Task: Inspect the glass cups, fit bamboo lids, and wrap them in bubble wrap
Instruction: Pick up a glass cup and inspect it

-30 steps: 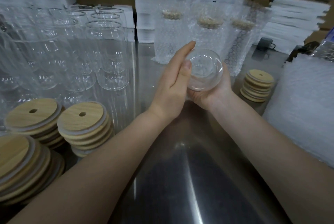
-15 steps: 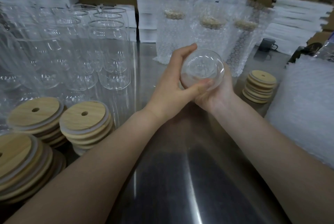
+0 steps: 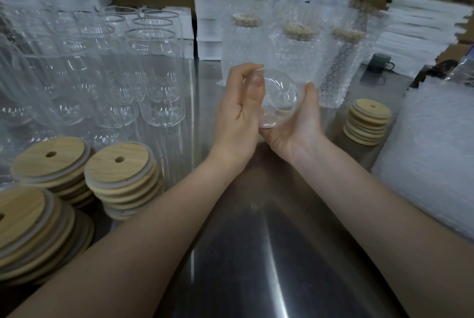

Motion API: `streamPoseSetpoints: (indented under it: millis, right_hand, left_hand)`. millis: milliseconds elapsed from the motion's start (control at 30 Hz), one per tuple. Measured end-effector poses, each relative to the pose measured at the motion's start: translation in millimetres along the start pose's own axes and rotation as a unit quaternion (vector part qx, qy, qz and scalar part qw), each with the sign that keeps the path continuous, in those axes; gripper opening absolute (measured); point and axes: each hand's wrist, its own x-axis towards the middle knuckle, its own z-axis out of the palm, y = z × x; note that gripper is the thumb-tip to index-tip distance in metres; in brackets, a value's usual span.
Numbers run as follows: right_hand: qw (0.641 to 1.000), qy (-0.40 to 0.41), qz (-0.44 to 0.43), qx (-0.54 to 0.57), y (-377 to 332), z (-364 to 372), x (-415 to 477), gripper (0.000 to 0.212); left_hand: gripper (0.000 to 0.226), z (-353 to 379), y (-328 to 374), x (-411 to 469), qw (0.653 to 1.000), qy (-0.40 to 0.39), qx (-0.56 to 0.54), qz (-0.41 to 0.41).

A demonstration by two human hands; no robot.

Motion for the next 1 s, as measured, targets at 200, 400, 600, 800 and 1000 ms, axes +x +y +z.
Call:
streamPoseSetpoints:
  millis: [200,400,600,800,1000]
  right_hand:
    - [0.999,0.029,0.005,0.016,0.8,1.5,4.0,0.087]
    - [0.998,0.053,-0.028,-0.023,-1.8,-4.2,7.0,0.082]
    - [0.908,0.082,-0.266,-0.312,-7.6,-6.9,3.3,0.042]
    - [0.778,0.003,-0.408,-0.478,-2.2,-12.0,-3.0,0.06]
    - [0.759,-0.04,-0.41,-0.505,5.4,-12.2,-4.0,0.072]
  left_hand:
    - [0.035,5.2,3.3,0.5,0.997,0.051,-0.042,-0.038]
    - [0.044,-0.5,9.3,7.7,0.977,0.061,-0.126,-0.159]
    - [0.02,-3.4,6.8,-1.7,0.986,0.026,-0.068,-0.149]
    - [0.074,-9.4,2.4,-5.7,0.988,-0.077,0.007,-0.136]
    - [0.102,-5.9,-3.8,-8.7,0.985,-0.056,0.055,-0.155]
